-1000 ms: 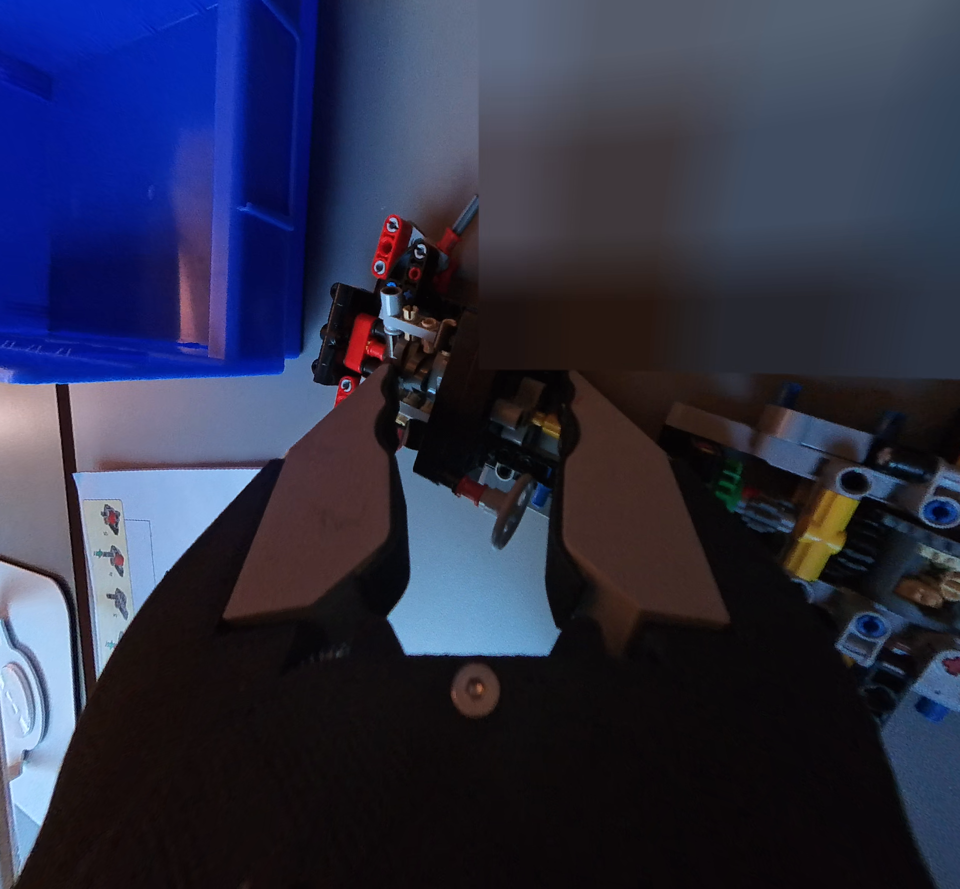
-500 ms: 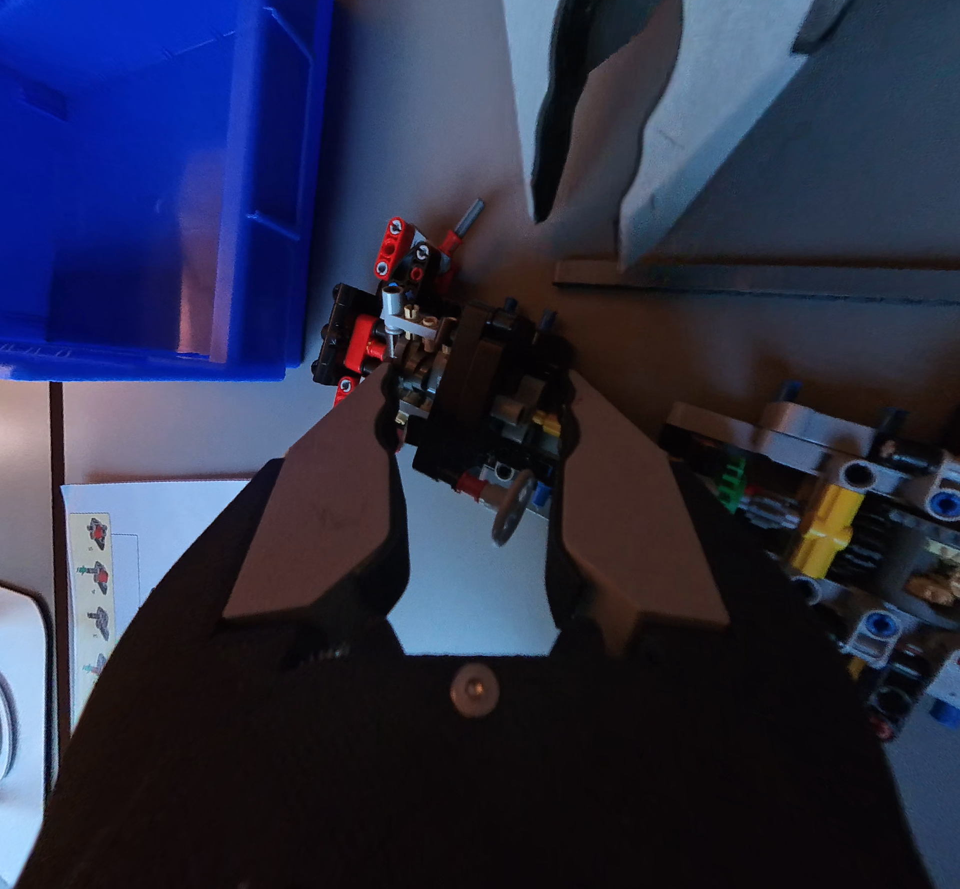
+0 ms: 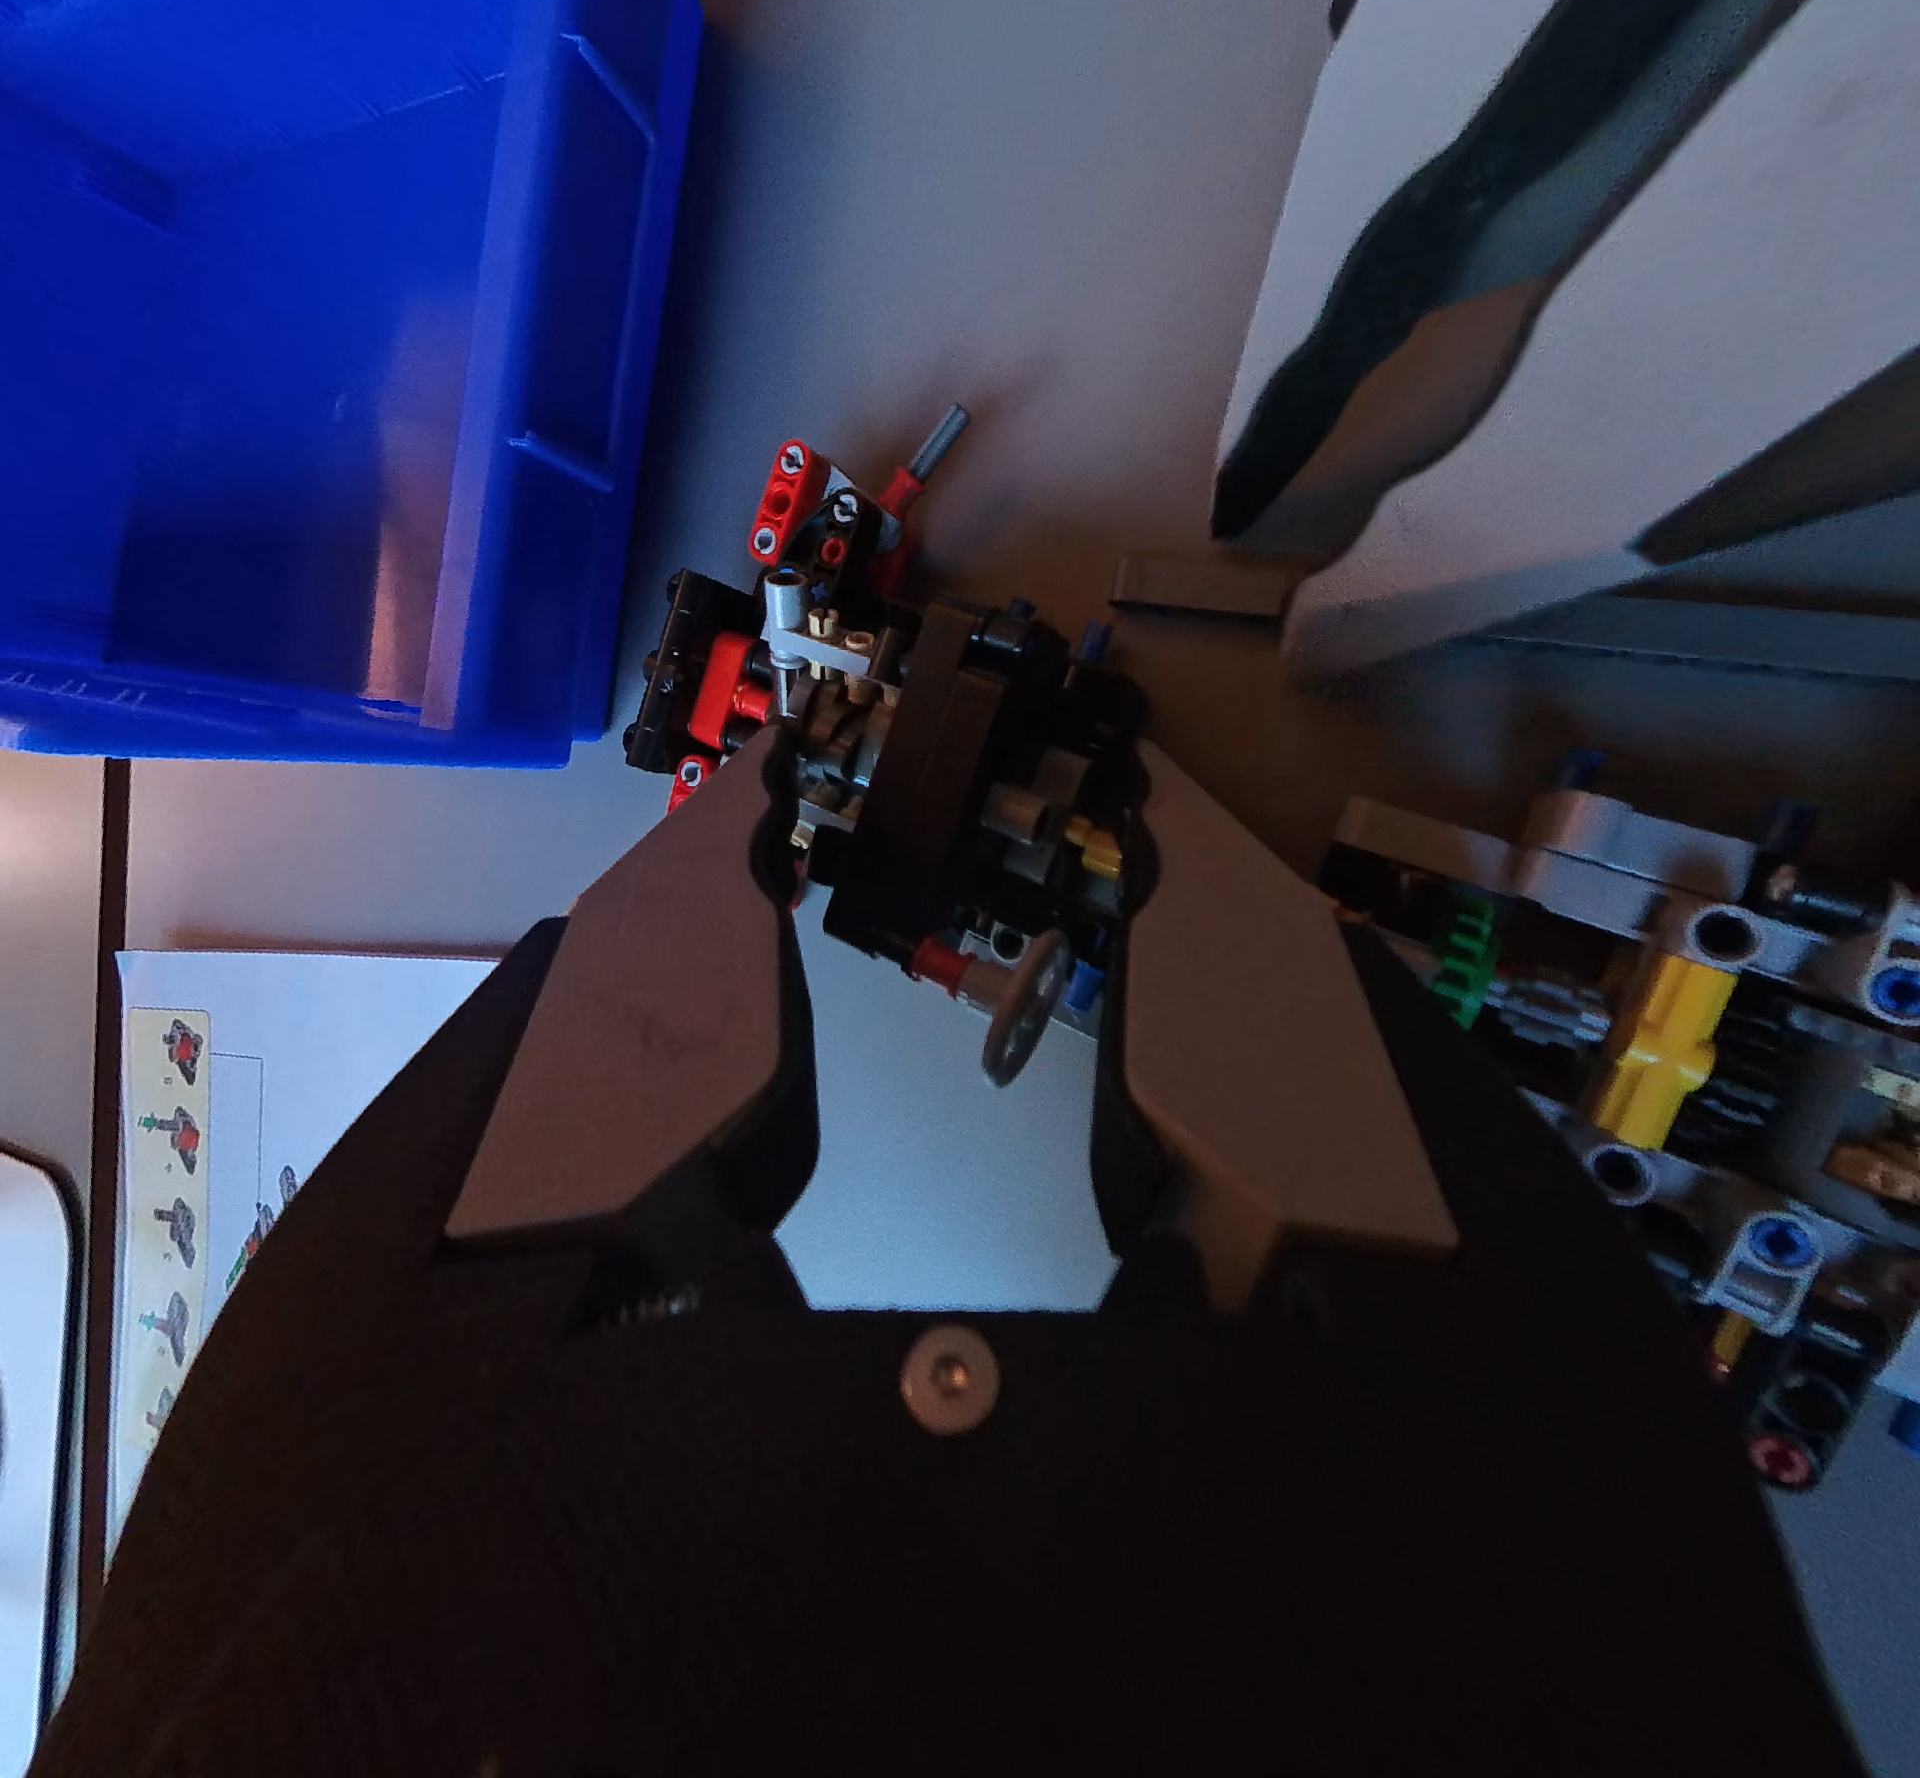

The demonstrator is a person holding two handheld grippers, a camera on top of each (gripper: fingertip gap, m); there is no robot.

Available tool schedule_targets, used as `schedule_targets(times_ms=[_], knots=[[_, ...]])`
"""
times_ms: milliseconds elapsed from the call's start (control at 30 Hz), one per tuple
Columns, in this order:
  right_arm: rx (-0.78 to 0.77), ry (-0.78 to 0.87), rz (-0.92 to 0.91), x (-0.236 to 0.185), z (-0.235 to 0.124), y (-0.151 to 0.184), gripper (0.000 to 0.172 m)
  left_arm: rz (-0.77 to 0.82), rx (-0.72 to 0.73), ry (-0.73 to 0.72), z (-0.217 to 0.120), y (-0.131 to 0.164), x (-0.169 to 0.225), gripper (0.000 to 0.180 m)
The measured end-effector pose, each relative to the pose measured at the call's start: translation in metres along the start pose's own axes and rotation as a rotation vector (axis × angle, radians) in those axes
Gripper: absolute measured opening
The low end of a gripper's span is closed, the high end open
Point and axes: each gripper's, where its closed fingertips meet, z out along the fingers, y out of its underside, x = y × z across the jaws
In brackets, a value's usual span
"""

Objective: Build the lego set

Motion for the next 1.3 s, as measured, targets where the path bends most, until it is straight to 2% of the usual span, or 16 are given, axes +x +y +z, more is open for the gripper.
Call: schedule_targets(times_ms=[67, 267, 567, 1300], knots=[[0.005, 0.038, -0.017, 0.0037, 0.0019, -0.0012, 0.011, -0.002, 0.0, -0.002, 0.0001, -0.0002, 0.0, 0.06], [0.038, 0.042, 0.041, 0.0053, 0.0036, -0.0036, 0.006, -0.005, 0.0, -0.003, 0.0001, -0.0003, -0.0001, 0.06], [0.069, 0.049, 0.146, 0.0066, 0.0033, -0.0045, 0.006, -0.011, -0.003, -0.01, 0.0002, -0.001, 0.0004, 0.06], [0.087, 0.109, 0.147, -0.0017, 0.0036, -0.0057, 0.007, -0.02, -0.011, -0.028, 0.0001, -0.002, 0.002, 0.058]])
